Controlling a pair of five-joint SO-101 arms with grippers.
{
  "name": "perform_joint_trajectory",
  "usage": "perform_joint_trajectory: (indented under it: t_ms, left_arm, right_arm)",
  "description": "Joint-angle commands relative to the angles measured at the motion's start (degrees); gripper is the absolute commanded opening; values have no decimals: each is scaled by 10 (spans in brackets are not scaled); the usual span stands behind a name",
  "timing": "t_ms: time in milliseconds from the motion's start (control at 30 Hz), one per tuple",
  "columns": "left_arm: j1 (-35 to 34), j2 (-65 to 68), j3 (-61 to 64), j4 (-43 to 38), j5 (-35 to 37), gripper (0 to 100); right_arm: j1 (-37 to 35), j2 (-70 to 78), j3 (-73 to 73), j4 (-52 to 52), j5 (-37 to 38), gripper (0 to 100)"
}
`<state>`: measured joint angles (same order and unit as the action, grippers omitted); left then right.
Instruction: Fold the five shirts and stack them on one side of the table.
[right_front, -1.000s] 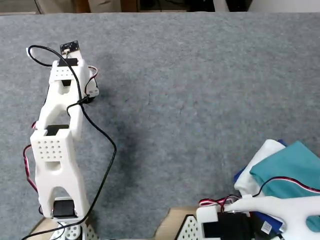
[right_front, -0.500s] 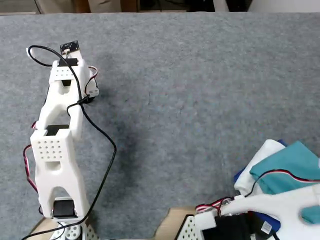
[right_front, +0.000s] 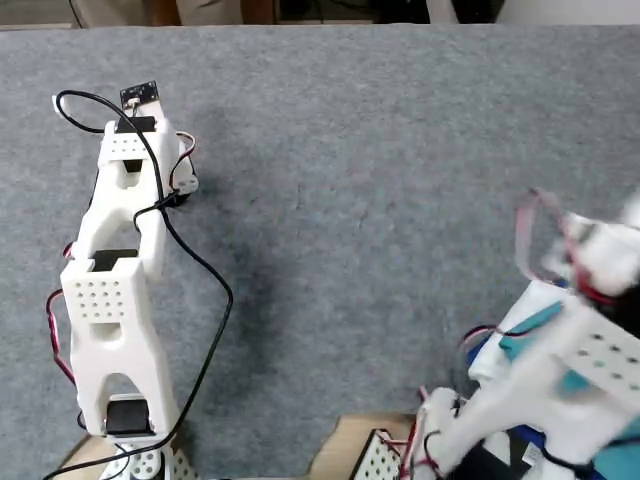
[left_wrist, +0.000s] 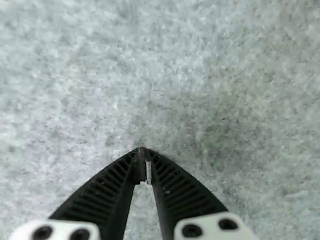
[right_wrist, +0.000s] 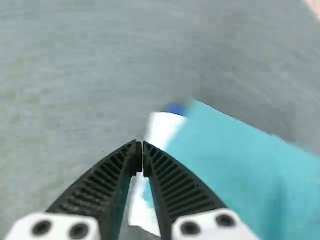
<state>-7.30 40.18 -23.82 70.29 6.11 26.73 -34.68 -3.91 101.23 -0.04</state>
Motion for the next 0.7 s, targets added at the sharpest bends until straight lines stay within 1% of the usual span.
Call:
perform_joint_trajectory:
  t_ms: [0, 100, 200, 267, 333, 567, 667]
  left_arm:
    - [1, -13, -6, -10, -12, 18]
    - [3, -14, 0, -10, -22, 18]
    - [3, -23, 5, -11, -24, 18]
    - [5, -36, 20, -21, -24, 18]
    - [7, -52, 58, -51, -24, 18]
    - [12, -145, 194, -159, -22, 18]
    - [12, -164, 222, -185, -22, 18]
  right_arm:
    - [-141, -34, -20, 9, -11, 5]
    - [-209, -74, 14, 8, 3, 5]
    - [-241, -128, 94, -4, 25, 5]
    - [-242, -173, 169, -40, 39, 5]
    - [-242, -225, 254, -86, 48, 5]
    - [-242, -444, 539, -259, 43, 5]
    - [-244, -543, 640, -324, 47, 5]
